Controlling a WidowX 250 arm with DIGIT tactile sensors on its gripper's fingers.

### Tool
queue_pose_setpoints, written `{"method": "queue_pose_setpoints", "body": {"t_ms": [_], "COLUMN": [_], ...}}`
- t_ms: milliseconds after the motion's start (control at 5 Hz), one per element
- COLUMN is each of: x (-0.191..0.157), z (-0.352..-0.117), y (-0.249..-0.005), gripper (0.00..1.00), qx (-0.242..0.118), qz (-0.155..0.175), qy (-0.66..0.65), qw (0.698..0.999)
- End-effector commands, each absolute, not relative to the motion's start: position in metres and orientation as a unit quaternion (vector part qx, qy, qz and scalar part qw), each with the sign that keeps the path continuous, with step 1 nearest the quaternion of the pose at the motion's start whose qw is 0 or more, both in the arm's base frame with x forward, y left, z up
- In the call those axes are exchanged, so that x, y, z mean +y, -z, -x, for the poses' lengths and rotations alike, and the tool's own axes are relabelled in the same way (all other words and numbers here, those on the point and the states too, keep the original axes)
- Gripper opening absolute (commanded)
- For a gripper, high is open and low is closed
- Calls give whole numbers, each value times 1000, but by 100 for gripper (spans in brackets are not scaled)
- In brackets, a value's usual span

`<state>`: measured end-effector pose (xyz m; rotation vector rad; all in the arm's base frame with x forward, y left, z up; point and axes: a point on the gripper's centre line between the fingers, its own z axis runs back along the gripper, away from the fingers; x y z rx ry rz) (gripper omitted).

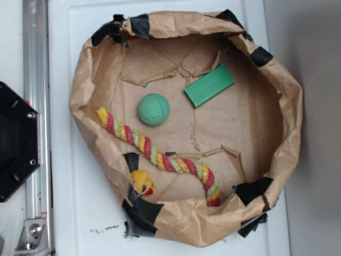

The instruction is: Grab the green block.

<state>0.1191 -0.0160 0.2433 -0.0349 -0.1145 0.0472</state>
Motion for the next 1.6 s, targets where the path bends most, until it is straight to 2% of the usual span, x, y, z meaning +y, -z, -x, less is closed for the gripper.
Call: {"method": "queue_pose_setpoints", "body": {"t_ms": [0, 200, 400, 600, 800, 1000, 1200, 1400], "x": [-16, 1, 14, 18, 21, 27, 40, 46], "z": [-119, -164, -199, -232, -262, -279, -289, -299], "y": [-243, -193, -157, -131, -103, -90, -65, -50], "gripper": [100, 100, 100, 100, 100, 100, 100, 100], "qx": [-57, -60, -126, -136, -128, -119, -105, -109], "qz": [17, 0, 25, 40, 46, 18, -2, 13], "qy": [-24, -64, -142, -226, -271, -280, -276, -251], "qw": [998, 996, 981, 964, 953, 952, 955, 962]}}
